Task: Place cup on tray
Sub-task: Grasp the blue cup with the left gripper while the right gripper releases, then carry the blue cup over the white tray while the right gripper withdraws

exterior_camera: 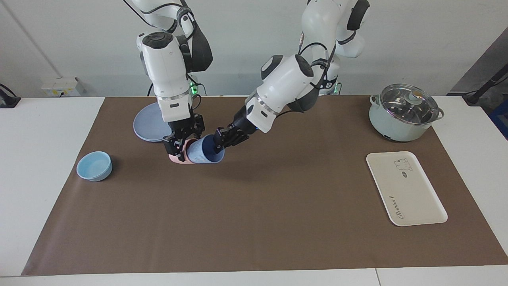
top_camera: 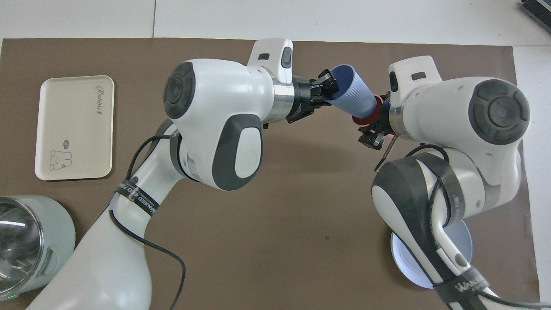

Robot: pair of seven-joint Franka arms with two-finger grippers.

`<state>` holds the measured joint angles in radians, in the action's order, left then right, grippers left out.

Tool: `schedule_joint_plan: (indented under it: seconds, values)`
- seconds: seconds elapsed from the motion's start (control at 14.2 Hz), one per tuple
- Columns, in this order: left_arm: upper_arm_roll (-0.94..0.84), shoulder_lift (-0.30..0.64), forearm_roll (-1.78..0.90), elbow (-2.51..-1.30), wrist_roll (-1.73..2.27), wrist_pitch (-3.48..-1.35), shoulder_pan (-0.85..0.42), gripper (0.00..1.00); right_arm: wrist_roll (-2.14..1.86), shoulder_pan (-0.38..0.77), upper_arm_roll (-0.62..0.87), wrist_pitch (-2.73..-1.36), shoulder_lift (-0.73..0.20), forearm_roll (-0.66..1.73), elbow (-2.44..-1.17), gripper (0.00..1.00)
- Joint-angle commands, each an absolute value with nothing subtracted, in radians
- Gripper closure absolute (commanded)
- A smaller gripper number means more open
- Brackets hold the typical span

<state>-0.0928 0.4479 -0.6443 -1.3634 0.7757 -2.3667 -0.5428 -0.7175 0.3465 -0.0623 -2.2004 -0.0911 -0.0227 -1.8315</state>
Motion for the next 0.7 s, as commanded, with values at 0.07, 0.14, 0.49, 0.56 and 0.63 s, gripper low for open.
schedule_joint_plan:
  seconds: [0.07,0.14,0.49,0.56,0.63]
  values:
    - [-0.087,0.44,-0.554,-1.31,0.782,-2.22,-0.393,1.0,-0.699,0.344,-0.055,-2.181,-0.078,-0.04,-1.836,1.0]
    - [-0.089,0.425,-0.513,-1.312,0.784,-2.185,-0.341,1.0,-0.699,0.338,-0.057,-2.187,-0.078,-0.04,-1.835,1.0]
    - [-0.095,0.39,-0.249,-1.347,0.708,-2.134,-0.134,1.0,-0.707,0.278,-0.064,-2.301,-0.094,0.026,-1.836,1.0]
    - [-0.095,0.379,-0.241,-1.365,0.63,-2.134,-0.088,1.0,-0.71,0.261,-0.064,-2.333,-0.094,0.09,-1.839,1.0]
    - [-0.094,0.368,-0.238,-1.393,0.539,-2.137,-0.048,1.0,-0.724,0.238,-0.064,-2.37,-0.097,0.156,-1.847,1.0]
